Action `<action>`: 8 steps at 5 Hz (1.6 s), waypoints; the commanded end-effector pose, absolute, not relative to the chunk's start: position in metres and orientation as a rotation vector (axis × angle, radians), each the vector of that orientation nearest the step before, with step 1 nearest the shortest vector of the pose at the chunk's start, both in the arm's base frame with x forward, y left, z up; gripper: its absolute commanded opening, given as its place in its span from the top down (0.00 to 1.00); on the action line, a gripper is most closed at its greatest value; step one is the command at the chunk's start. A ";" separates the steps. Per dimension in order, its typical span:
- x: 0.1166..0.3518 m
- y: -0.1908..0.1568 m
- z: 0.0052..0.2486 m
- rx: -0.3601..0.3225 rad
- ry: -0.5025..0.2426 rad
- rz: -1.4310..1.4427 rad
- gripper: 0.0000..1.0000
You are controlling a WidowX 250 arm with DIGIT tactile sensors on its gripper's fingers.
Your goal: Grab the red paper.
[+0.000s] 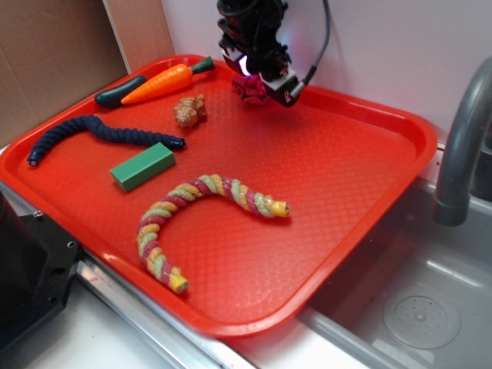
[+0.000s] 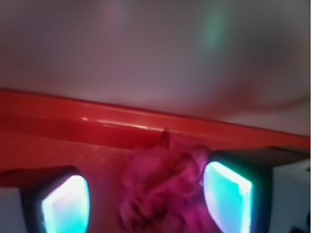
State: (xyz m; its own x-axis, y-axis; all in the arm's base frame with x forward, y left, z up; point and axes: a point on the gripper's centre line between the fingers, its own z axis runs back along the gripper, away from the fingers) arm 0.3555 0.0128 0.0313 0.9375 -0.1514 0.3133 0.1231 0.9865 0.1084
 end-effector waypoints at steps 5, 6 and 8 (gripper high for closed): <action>0.244 0.006 0.151 -0.085 -0.131 0.004 1.00; 0.219 0.000 0.201 -0.079 -0.131 0.105 1.00; 0.219 -0.015 0.195 -0.004 -0.053 0.117 1.00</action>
